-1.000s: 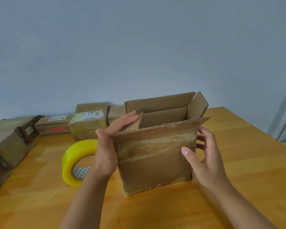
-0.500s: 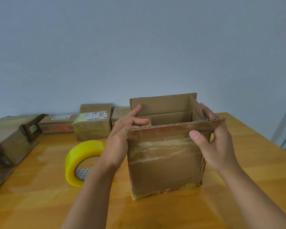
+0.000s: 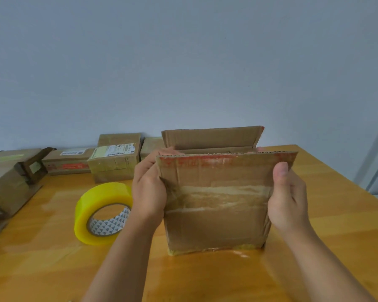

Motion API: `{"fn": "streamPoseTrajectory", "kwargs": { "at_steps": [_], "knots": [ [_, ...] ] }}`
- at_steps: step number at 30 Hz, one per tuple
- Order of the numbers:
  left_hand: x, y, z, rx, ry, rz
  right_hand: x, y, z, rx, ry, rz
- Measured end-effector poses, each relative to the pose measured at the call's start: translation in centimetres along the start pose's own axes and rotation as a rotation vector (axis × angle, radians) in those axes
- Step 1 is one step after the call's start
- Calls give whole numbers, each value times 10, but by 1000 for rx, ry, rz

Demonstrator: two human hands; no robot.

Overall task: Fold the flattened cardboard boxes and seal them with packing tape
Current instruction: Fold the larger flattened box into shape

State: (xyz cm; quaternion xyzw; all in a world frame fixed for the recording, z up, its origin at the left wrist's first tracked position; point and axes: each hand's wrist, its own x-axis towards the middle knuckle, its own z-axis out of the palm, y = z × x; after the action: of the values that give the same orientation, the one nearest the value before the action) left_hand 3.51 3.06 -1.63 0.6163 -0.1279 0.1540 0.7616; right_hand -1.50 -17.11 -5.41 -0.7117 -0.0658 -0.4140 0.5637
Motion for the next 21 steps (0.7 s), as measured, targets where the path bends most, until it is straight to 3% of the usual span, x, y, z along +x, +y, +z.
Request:
{"fn": "streamPoseTrajectory", "kwargs": {
  "at_steps": [2, 5, 8, 13, 21],
  "knots": [
    [-1, -5, -1, 29, 26, 39, 0, -4, 2, -7, -3, -14],
    [-6, -10, -3, -26, -55, 42, -1, -4, 1, 0, -8, -69],
    [-7, -10, -4, 94, -117, 158, 3, -3, 1, 85, 29, 4],
    [-4, -13, -6, 81, -122, 205, 7, -3, 2, 153, 17, 31],
    [2, -16, -12, 33, -176, 58, 23, -1, -9, 366, -176, 296]
  ]
}}
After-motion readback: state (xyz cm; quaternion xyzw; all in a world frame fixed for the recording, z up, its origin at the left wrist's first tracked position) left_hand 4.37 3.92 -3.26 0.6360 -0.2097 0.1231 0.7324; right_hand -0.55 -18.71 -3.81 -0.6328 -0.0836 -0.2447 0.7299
